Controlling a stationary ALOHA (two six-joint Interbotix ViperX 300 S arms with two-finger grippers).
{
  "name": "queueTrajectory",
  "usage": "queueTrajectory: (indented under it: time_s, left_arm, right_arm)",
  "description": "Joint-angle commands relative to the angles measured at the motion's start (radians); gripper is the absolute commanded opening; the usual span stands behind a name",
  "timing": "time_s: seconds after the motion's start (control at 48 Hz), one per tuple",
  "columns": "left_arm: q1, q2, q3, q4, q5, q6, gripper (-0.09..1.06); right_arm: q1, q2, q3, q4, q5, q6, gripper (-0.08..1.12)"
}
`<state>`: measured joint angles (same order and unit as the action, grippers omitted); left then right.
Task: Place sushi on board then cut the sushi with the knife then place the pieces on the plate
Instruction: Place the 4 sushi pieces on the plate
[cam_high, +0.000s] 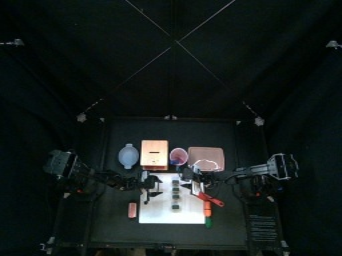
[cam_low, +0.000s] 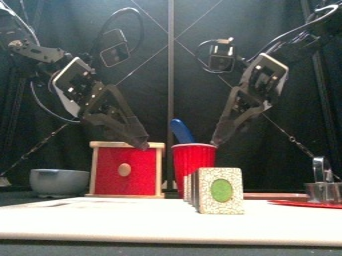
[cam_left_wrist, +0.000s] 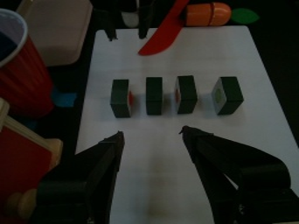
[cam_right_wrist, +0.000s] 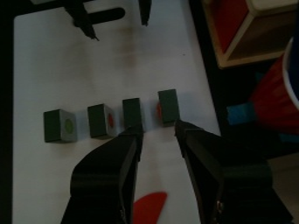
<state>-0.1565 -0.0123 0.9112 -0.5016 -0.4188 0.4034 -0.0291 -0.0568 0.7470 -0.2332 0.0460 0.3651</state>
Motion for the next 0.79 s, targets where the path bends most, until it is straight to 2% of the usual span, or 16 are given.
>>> queueTrajectory:
  time_s: [0.021, 0.333, 0.792]
  left_arm:
    - [0.003, -0.012, -0.008, -0.002, -0.008, 0.0, 0.9]
    - [0.003, -0.008, 0.003, -0.002, -0.008, 0.0, 0.9]
    - [0.002, -0.006, 0.009, -0.002, -0.008, 0.0, 0.9]
  right_arm:
    - [-0.014, 0.026, -0.057, -0.002, -0.006, 0.0, 0.75]
    - [-0.015, 0.11, -0.107, -0.002, 0.021, 0.002, 0.85]
    - [-0.032, 0.155, -0.121, -0.003, 0.021, -0.006, 0.85]
